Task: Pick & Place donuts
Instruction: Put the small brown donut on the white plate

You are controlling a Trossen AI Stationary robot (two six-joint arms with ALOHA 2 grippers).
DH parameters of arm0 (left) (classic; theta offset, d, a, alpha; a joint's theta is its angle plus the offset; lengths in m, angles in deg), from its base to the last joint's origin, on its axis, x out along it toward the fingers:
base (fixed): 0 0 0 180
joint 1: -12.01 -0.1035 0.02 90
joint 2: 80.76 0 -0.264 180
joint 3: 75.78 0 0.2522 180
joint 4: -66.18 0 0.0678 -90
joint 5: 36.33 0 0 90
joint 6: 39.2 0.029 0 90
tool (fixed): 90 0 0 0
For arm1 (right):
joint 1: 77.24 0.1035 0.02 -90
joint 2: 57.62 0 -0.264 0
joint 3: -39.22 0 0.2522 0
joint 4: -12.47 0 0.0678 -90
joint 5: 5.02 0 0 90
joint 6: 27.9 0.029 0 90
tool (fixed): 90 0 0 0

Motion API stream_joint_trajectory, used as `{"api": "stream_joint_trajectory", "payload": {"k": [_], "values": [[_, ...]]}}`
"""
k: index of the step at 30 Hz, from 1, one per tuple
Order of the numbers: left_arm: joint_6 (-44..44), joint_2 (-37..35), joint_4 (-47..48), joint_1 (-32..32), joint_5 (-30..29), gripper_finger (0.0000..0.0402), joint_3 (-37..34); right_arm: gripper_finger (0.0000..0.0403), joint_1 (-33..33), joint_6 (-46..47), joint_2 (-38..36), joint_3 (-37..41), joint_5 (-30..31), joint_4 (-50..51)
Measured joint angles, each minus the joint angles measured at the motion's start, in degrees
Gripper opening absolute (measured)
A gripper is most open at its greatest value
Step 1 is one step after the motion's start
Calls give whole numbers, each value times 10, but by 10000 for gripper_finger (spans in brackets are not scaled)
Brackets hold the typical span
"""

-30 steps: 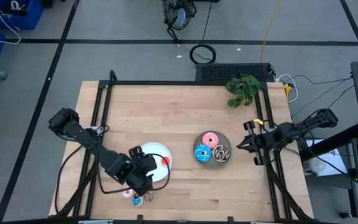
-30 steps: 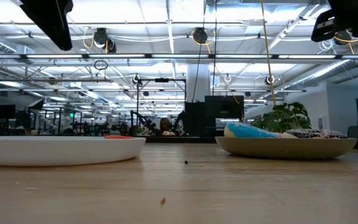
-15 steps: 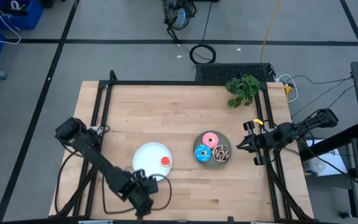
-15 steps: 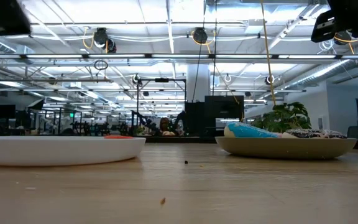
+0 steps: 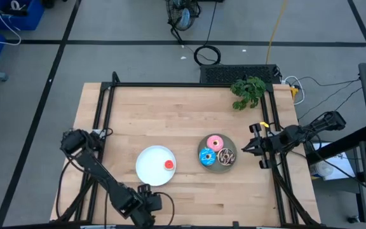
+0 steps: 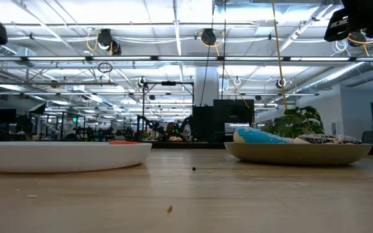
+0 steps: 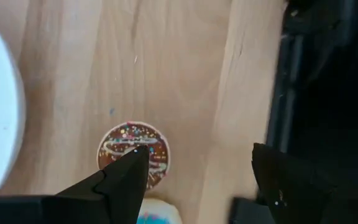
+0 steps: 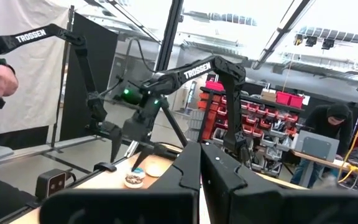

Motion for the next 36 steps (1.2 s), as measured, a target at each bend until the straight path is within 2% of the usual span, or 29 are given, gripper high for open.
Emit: {"api": "stream_joint_trajectory", "payload": {"k": [7, 22, 28, 36], "values": [[15, 32, 22, -4, 19, 282, 0, 0, 0, -5, 0, 0, 0, 2], [26, 47, 44, -4, -7, 273, 0, 0, 0, -3, 0, 0, 0, 2], [41, 68, 24, -4, 0, 202, 2, 0, 0, -3, 0, 0, 0, 2], [37, 69, 25, -4, 5, 70, 2, 0, 0, -3, 0, 0, 0, 2]]}}
